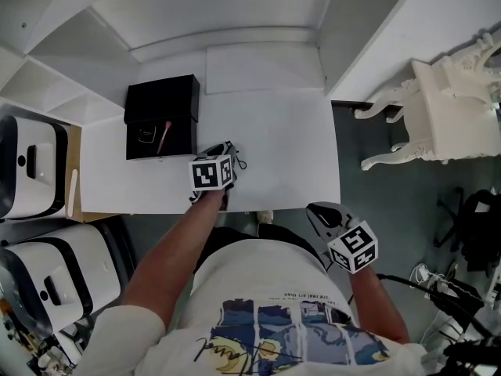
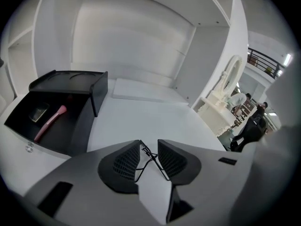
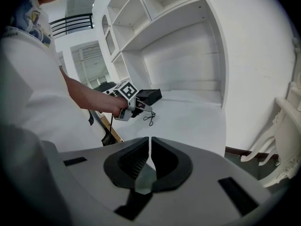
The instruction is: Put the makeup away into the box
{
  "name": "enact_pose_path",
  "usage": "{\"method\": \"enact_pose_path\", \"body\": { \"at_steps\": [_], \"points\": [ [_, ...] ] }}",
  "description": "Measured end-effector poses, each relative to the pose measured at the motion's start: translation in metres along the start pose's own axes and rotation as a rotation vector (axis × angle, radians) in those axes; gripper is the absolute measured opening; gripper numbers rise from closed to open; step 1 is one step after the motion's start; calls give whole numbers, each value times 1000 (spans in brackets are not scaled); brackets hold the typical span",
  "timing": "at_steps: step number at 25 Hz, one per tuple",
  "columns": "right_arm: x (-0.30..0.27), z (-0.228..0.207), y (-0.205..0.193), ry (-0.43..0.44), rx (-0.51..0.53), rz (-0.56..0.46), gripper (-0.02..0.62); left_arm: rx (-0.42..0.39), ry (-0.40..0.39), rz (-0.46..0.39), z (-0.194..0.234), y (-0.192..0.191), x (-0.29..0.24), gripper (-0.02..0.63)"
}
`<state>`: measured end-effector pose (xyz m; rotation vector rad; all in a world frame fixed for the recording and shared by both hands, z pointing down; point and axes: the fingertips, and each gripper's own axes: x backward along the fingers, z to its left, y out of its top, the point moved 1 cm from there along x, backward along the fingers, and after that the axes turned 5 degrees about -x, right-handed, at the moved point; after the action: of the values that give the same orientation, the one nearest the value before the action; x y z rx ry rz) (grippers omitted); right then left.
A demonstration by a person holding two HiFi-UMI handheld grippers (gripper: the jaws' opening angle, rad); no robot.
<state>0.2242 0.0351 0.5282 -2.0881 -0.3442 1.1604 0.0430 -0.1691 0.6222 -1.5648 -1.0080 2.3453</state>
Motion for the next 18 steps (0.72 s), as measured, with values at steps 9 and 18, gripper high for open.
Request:
{"method": "enact_pose_path", "body": {
  "at_steps": [9,18],
  "points": [
    [7,-25,2,-16,-10,1,35,34,78,50,13,-2,-17,92],
    [-4,-29,10,8,1,-2,35,36,83,43,17,1,-13,32]
  ]
}}
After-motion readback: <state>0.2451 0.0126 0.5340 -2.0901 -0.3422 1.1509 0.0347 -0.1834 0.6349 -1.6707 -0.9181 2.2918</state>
